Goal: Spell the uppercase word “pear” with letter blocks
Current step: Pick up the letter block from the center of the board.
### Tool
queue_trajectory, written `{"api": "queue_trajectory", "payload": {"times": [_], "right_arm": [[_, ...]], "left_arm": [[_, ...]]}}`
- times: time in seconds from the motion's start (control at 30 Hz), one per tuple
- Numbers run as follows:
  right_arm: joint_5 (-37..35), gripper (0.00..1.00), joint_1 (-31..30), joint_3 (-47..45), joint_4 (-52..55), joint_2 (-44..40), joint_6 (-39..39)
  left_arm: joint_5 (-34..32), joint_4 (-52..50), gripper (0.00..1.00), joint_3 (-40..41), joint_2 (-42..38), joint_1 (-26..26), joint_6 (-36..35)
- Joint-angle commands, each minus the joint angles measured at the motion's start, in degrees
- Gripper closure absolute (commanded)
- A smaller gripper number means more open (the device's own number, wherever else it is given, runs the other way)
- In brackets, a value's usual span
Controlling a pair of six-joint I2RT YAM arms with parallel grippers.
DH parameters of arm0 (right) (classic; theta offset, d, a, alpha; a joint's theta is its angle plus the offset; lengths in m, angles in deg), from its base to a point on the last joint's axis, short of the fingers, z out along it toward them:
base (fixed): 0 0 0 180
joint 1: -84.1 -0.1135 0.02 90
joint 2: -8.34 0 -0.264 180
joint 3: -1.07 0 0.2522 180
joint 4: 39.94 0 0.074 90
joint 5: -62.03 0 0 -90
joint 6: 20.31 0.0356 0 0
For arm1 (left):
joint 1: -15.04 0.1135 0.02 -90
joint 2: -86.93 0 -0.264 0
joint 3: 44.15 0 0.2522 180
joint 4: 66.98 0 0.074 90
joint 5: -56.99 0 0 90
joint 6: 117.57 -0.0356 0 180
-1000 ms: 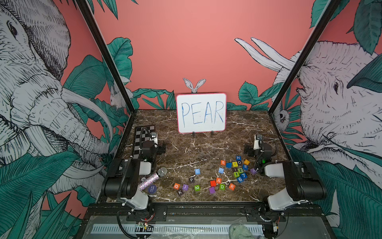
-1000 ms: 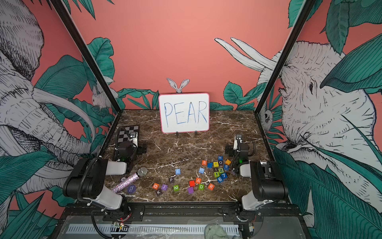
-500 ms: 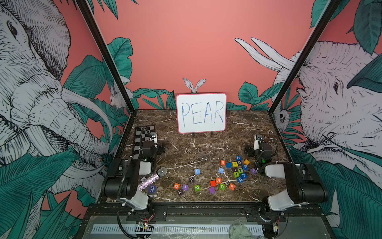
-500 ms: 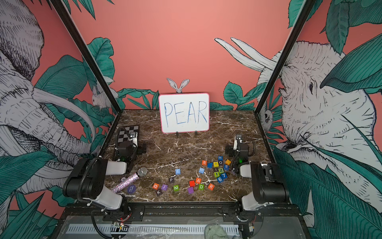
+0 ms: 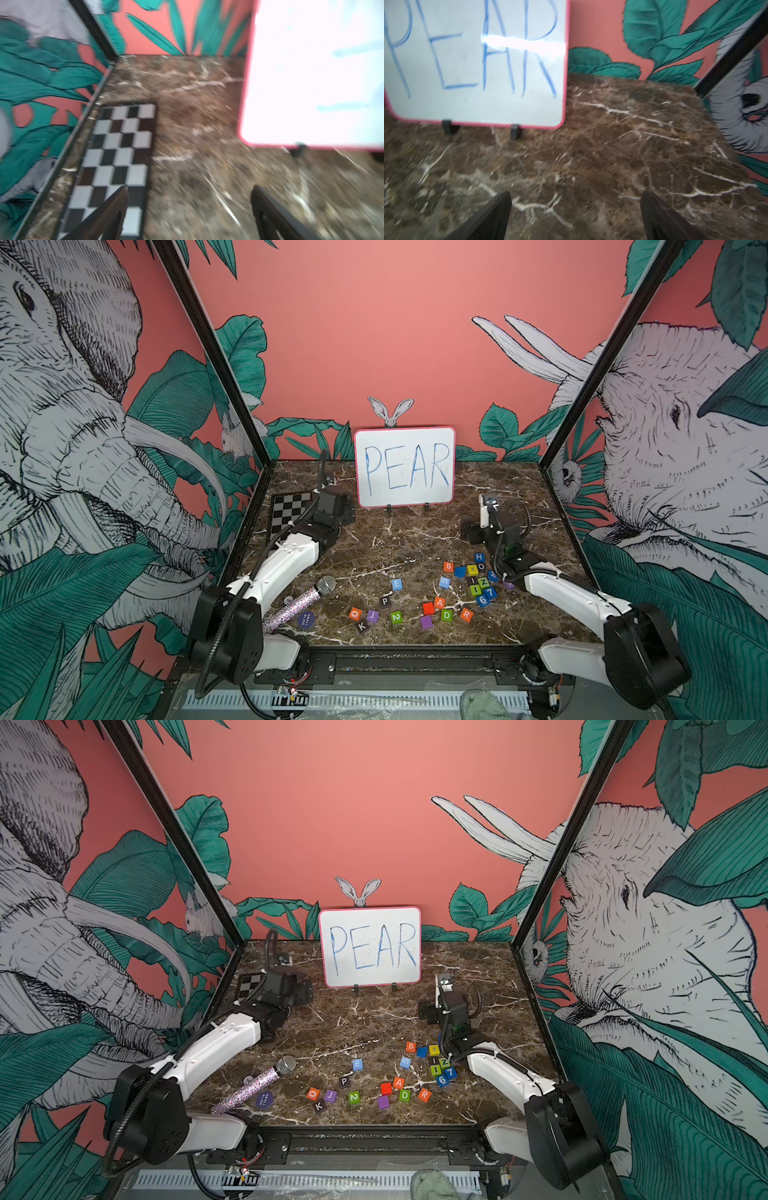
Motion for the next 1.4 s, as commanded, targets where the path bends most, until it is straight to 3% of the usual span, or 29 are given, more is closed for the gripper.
{"api": "queue_trajectory", "payload": {"times": [0.0,0.2,0.33,0.43,0.6,0.77,0.97,1.37], "right_arm": [[-1.26,0.01,-3.89,1.07,10.57,1.63,3.04],[0.77,0.01,-10.17,2.14,15.93,3.71,3.88],[3.33,0.01,-10.57,3.53,18.77,4.59,3.99],[4.71,0.01,-10.62,4.73,19.86,5.83,3.83],[5.30,0.01,-10.62,6.05,20.93,7.20,2.75],[5.50,0.01,-10.57,5.58,20.28,7.43,2.39],[5.04,0.01,-10.62,5.02,20.32,7.69,1.18],[4.50,0.01,-10.62,4.40,19.64,8.89,0.74]], "left_arm": [[0.05,-12.90,0.10,1.59,-2.18,-5.81,10.05],[6.64,-18.23,0.16,0.44,-0.94,-12.17,16.61],[11.19,-24.14,0.16,-2.33,2.97,-17.53,18.71],[16.53,-28.69,0.20,-3.39,5.57,-19.34,21.42],[19.90,-33.43,0.26,-3.17,6.99,-23.60,25.11],[23.51,-33.04,0.31,-0.98,7.01,-25.44,27.57],[27.68,-32.66,0.32,-1.04,10.64,-26.59,25.12],[29.44,-29.91,0.37,0.44,15.54,-26.88,24.32]]}}
